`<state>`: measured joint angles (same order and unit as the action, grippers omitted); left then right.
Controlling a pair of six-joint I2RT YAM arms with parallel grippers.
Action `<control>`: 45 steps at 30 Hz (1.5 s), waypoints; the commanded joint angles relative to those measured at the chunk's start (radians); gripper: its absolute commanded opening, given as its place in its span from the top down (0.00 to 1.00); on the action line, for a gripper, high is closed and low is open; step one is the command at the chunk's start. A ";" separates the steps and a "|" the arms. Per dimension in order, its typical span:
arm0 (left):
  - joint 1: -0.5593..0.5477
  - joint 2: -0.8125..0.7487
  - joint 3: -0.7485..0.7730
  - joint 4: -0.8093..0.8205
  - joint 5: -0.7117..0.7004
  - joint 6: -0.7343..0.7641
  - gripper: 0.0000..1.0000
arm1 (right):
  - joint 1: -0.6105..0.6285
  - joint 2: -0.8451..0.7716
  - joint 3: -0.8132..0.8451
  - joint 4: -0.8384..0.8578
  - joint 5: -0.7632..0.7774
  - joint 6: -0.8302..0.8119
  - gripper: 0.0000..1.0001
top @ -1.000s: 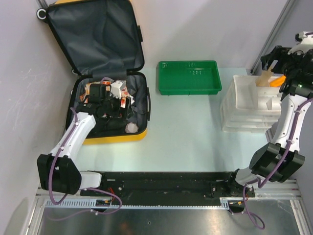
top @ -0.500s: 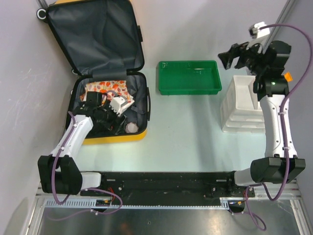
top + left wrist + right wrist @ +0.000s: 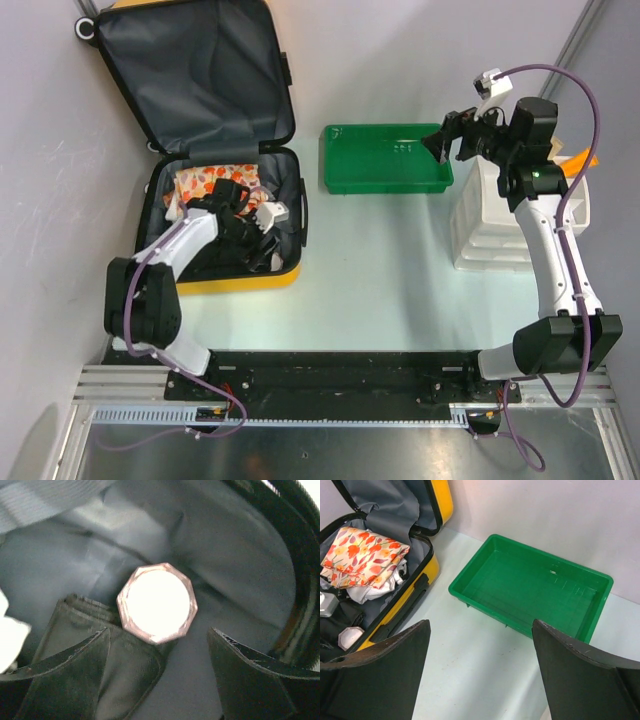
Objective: Open, take out, and arrange the luggage
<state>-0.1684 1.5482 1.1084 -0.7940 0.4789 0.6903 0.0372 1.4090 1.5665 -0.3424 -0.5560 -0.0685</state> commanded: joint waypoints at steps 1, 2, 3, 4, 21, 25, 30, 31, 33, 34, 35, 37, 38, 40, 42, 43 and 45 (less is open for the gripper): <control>-0.048 0.082 0.086 -0.005 0.020 0.049 0.18 | -0.003 -0.022 -0.002 0.013 0.008 -0.016 0.13; -0.054 0.114 0.103 -0.005 0.003 0.049 0.17 | -0.005 -0.021 0.001 0.011 0.010 -0.017 0.13; -0.057 0.130 0.110 -0.005 -0.006 0.051 0.17 | -0.003 -0.019 0.003 0.010 0.010 -0.019 0.13; -0.062 0.145 0.114 -0.005 -0.013 0.060 0.17 | -0.006 -0.018 0.004 0.010 0.011 -0.020 0.13; -0.076 0.058 0.177 -0.014 -0.028 -0.001 0.66 | -0.020 -0.019 0.003 0.020 -0.016 -0.005 0.13; -0.059 -0.005 0.215 -0.033 0.010 -0.060 0.69 | -0.002 -0.009 0.007 0.025 -0.031 -0.019 0.13; -0.053 -0.045 0.246 -0.040 0.067 -0.110 0.75 | 0.026 0.008 0.000 0.045 -0.059 -0.036 0.14; -0.045 -0.046 0.252 -0.040 0.081 -0.135 0.76 | 0.036 0.011 -0.002 0.045 -0.065 -0.039 0.14; -0.034 -0.048 0.274 -0.042 0.130 -0.156 0.78 | 0.047 0.021 -0.008 0.049 -0.088 -0.050 0.14; -0.025 -0.046 0.280 -0.042 0.144 -0.172 0.80 | 0.059 0.025 -0.011 0.051 -0.097 -0.051 0.14; -0.023 -0.051 0.294 -0.042 0.156 -0.176 0.81 | 0.067 0.031 -0.017 0.057 -0.107 -0.054 0.14; -0.022 -0.060 0.306 -0.040 0.197 -0.181 0.85 | 0.092 0.036 -0.026 0.071 -0.142 -0.056 0.14; -0.022 -0.066 0.323 -0.040 0.219 -0.183 0.87 | 0.104 0.050 -0.034 0.085 -0.156 -0.051 0.14; -0.025 -0.086 0.340 -0.040 0.300 -0.181 0.89 | 0.121 0.059 -0.039 0.095 -0.215 -0.048 0.14; -0.029 -0.099 0.367 -0.039 0.348 -0.181 0.93 | 0.154 0.077 -0.045 0.102 -0.283 -0.048 0.14; -0.037 -0.111 0.376 -0.039 0.396 -0.179 0.96 | 0.167 0.085 -0.045 0.102 -0.306 -0.045 0.14; -0.046 -0.117 0.410 -0.039 0.432 -0.184 0.98 | 0.200 0.097 -0.045 0.108 -0.358 -0.045 0.14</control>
<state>-0.1967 1.5097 1.4254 -0.8406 0.7128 0.5316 0.1860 1.4876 1.5208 -0.2909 -0.7639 -0.1062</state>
